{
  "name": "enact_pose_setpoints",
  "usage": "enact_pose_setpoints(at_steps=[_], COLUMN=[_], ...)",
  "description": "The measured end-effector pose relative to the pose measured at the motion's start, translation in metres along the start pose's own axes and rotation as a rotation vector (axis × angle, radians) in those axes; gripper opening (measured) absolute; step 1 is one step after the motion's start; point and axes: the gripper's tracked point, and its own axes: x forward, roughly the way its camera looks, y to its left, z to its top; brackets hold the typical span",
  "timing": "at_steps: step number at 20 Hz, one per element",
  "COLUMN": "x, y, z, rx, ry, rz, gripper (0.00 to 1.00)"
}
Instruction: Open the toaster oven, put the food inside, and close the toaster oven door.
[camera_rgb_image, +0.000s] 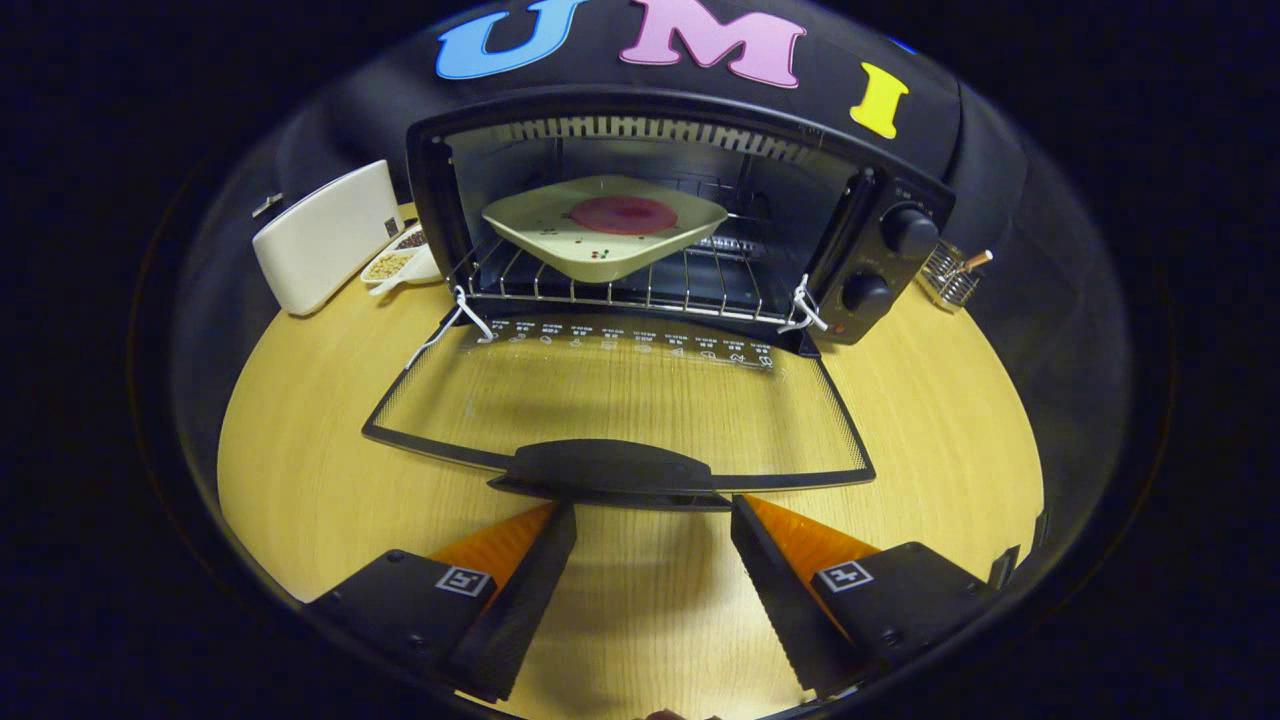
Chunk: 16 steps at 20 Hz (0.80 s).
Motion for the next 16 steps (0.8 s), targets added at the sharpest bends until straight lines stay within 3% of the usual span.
enact_pose_setpoints(at_steps=[4, 16], x=[-0.034, -0.092], y=[-0.002, -0.020], z=[0.027, 0.142], rx=[-0.026, 0.064], ry=[-0.110, -0.435], rz=[0.031, 0.040], gripper=[1.00, 1.00])
